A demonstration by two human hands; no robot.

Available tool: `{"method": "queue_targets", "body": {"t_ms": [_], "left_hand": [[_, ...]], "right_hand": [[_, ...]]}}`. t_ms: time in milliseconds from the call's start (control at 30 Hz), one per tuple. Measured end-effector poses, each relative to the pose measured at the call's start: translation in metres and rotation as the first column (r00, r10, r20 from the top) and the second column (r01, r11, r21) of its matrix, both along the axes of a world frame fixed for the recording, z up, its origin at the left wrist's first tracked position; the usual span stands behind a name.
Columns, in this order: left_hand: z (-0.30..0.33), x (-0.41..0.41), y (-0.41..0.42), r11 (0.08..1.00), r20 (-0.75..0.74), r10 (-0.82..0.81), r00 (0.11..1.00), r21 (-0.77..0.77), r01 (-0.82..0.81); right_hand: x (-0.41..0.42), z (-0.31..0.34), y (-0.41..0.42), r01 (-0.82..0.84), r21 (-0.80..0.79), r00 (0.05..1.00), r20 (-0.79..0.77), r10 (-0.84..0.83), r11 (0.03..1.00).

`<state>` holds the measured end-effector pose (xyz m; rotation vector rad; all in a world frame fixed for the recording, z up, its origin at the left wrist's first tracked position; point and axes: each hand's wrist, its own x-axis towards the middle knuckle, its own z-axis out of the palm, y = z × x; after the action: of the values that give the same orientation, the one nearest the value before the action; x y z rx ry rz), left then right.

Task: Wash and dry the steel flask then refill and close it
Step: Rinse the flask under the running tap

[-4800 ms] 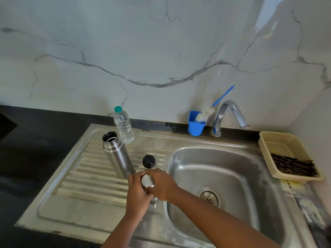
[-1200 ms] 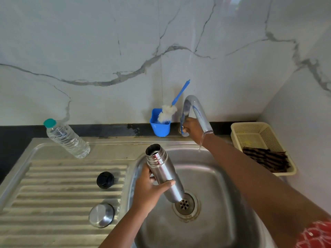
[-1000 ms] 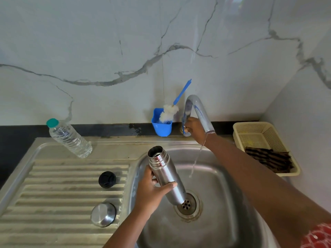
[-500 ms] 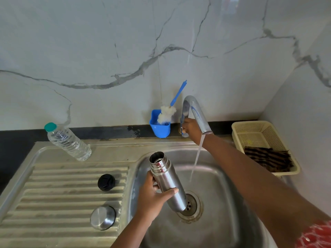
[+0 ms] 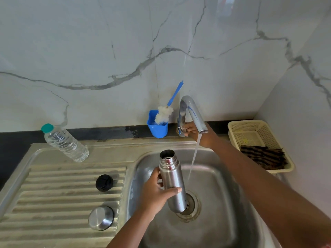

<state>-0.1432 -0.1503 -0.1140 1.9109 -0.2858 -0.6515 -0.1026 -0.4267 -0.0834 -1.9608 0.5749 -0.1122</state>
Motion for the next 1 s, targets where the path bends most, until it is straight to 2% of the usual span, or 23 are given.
{"method": "queue_targets", "body": {"t_ms": [100,167,333,467,633,1000], "left_hand": [[0.007,0.006,-0.019,0.996,0.042,-0.087,0.995,0.023,0.086],[0.011,0.011,-0.034,0.991,0.054,-0.134,0.989,0.032,0.133],[0.023,0.019,-0.069,0.975,0.142,-0.224,0.964,0.047,0.219],[0.031,0.02,-0.084,0.969,0.186,-0.246,0.951,0.046,0.241],[0.035,0.014,-0.089,0.97,0.226,-0.242,0.944,0.05,0.237],[0.045,0.007,-0.084,0.975,0.251,-0.22,0.943,0.042,0.216]], "right_hand": [[-0.039,0.037,0.022,0.132,-0.007,0.989,0.063,-0.132,0.991],[-0.062,0.043,0.027,0.17,0.064,0.982,0.073,-0.175,0.983],[-0.107,0.05,0.033,0.134,0.21,0.981,0.112,-0.16,0.969],[-0.124,0.056,0.039,-0.021,0.271,0.995,0.099,-0.006,0.962],[-0.123,0.045,0.042,0.013,0.164,1.0,-0.006,-0.012,0.986],[-0.112,0.039,0.065,0.056,0.031,0.998,-0.025,-0.055,0.998]]}}
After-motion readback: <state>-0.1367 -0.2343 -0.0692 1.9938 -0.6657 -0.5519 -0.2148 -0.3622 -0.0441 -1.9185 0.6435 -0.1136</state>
